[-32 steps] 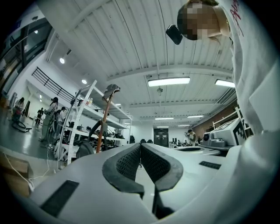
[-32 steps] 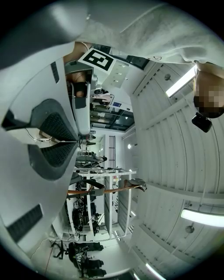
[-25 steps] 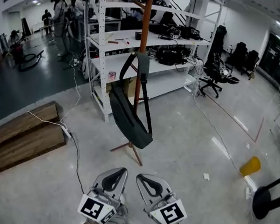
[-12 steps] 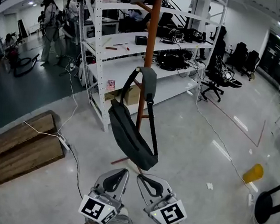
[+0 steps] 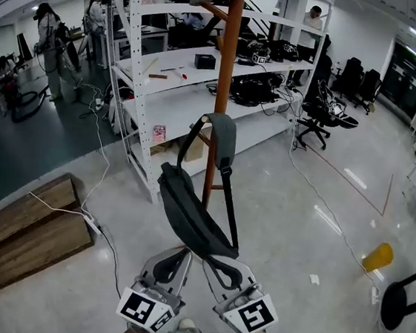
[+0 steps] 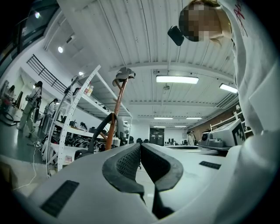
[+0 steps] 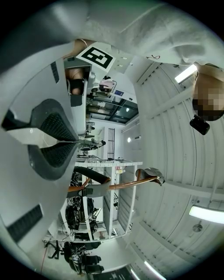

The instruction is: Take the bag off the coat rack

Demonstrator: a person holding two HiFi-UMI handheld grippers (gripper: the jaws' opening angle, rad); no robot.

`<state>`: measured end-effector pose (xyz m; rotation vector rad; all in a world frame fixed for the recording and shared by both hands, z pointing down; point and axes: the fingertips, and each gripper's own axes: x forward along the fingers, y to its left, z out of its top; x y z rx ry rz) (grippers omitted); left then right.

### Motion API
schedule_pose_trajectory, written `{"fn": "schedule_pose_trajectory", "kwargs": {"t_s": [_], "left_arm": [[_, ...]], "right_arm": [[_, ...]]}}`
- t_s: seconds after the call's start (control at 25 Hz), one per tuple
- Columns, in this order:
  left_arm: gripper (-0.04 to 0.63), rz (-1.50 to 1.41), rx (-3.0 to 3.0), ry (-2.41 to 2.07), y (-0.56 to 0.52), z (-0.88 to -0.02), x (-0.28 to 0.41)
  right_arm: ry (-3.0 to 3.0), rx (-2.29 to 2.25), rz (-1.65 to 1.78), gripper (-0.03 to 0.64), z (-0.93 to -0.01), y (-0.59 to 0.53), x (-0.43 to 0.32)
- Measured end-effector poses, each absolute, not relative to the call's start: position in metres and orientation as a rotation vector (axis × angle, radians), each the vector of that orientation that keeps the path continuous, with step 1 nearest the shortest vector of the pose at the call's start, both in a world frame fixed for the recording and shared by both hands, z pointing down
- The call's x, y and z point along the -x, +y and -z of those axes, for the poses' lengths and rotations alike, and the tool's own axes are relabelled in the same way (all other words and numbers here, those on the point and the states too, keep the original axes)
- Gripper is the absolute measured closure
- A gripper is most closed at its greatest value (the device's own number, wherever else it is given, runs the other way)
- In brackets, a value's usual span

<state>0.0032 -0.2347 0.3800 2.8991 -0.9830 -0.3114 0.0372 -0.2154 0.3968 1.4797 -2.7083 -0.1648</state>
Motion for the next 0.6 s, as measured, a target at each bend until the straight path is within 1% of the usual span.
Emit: {"fn": "schedule_pose_trajectory", "kwargs": {"t_s": [0.2,0.52,0.56,0.6], "left_arm": [[0.577,0.306,-2.878,-1.001,-0.245,-0.384,-0.007],[0.577,0.288,-2.831,-1.093,-0.256,-0.386,0.001],[0.577,0.288,-2.825,-1.105,-0.257,-0.386,0.002],[0.577,0.288,-2.818,-1.118,-0.258,-0.387,0.004]], "right_arm": [[-2.702,-1.446,0.14,0.596,-0.396,-0.235,-0.044],[-2.632,-1.474,0.28,0.594,-0.354,-0.303,-0.074],[-2.604,-1.492,0.3,0.577,-0.348,-0.315,-0.079],[-2.586,-1.504,0.319,0.507,-0.341,-0.327,-0.085]]}}
